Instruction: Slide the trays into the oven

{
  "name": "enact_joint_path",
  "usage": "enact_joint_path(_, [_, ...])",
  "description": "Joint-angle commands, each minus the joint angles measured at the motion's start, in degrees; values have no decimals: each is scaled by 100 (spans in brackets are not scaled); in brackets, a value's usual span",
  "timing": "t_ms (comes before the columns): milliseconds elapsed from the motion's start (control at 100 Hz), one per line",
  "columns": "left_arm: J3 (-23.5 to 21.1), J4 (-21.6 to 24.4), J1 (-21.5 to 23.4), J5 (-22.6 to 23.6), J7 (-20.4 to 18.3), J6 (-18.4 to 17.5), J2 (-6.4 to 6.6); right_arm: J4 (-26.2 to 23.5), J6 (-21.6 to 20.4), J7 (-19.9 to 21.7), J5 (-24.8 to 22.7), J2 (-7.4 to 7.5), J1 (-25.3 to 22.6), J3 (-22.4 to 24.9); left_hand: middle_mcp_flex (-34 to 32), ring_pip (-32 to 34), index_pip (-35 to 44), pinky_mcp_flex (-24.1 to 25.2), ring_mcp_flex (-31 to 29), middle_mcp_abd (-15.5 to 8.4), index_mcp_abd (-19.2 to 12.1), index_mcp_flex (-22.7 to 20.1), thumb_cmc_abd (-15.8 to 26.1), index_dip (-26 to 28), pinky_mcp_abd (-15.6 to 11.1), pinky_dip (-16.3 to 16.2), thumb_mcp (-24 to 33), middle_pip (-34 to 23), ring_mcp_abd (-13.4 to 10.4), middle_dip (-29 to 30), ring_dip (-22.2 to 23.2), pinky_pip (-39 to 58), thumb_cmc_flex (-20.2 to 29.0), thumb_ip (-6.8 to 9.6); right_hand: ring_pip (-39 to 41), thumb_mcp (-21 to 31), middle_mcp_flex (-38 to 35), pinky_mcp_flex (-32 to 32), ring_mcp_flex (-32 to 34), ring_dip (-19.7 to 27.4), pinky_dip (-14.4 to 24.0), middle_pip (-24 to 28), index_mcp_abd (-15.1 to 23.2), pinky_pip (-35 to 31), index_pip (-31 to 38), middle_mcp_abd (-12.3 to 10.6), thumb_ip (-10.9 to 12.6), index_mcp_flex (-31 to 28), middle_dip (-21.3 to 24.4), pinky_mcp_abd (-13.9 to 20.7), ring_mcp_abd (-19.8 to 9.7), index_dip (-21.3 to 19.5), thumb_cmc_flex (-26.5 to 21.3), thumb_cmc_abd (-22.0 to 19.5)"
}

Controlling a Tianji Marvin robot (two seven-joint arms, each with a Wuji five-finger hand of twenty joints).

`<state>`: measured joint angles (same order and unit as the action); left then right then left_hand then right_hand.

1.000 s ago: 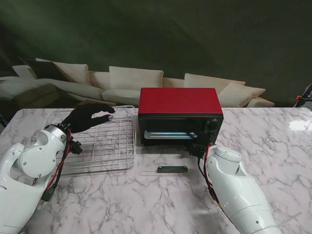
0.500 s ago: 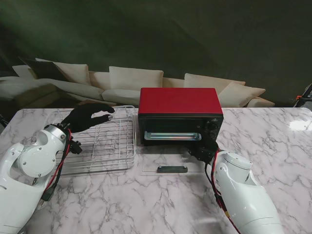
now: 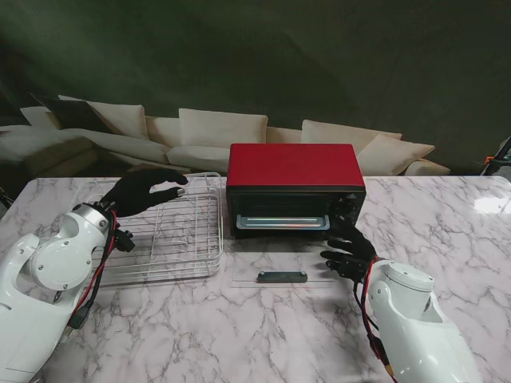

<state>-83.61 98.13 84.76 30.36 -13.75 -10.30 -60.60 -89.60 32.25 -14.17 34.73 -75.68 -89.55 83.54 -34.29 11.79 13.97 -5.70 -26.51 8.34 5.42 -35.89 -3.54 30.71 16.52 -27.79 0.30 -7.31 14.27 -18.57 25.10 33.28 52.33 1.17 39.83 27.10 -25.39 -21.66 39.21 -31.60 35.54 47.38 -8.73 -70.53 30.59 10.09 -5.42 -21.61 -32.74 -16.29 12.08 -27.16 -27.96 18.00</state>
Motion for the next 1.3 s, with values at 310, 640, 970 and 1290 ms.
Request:
enact_joint_path(310, [-27, -7, 37, 18, -22, -25, -17, -1138, -295, 463, -749, 307, -989, 414, -80, 6, -56, 96, -98, 34, 62, -145, 277, -63, 135, -142, -145, 16, 33, -15, 67, -164, 56, -89, -343, -727, -160, 566, -291, 128, 48, -416, 681, 300, -117, -236, 263, -343, 169, -56, -171, -232, 47, -544])
enact_joint_path(640, [-2, 54, 157, 61, 122, -46, -42, -2488, -1233, 1184, -3171, 773, -1829, 395, -94, 11, -45, 101, -95, 52, 79, -142, 309, -34, 136, -150, -141, 11, 29, -21, 73, -152, 83, -88, -2710, -1220, -108, 1936, -1178, 1182, -703, -2036, 879, 2549, -364, -419, 316, -940, 1315, 108, -586, 32, -85, -836])
enact_joint_path(970, [-15, 149, 363, 87, 380, -142, -86, -2740, -1926, 1538, -5937, 1117, -1569, -363, -110, 14, -57, 114, -90, 68, 89, -151, 338, -36, 140, -152, -147, 11, 49, -25, 78, -151, 89, -97, -2785, -1151, -126, 1626, -1014, 1202, -566, -1939, 898, 2421, -351, -418, 349, -1139, 1344, -3, -546, 14, 10, -830])
enact_joint_path(1290, [-101, 281, 704, 122, 719, -224, -146, -2258, -2131, 2008, -6780, 1285, -682, -1271, -148, 23, -72, 121, -102, 90, 117, -165, 365, -53, 157, -156, -153, 10, 70, -30, 85, -144, 83, -104, -2469, -833, -433, 1353, -752, 1217, -882, -1659, 403, 1866, -413, -282, 319, -1273, 1369, 214, -342, -25, 205, -762])
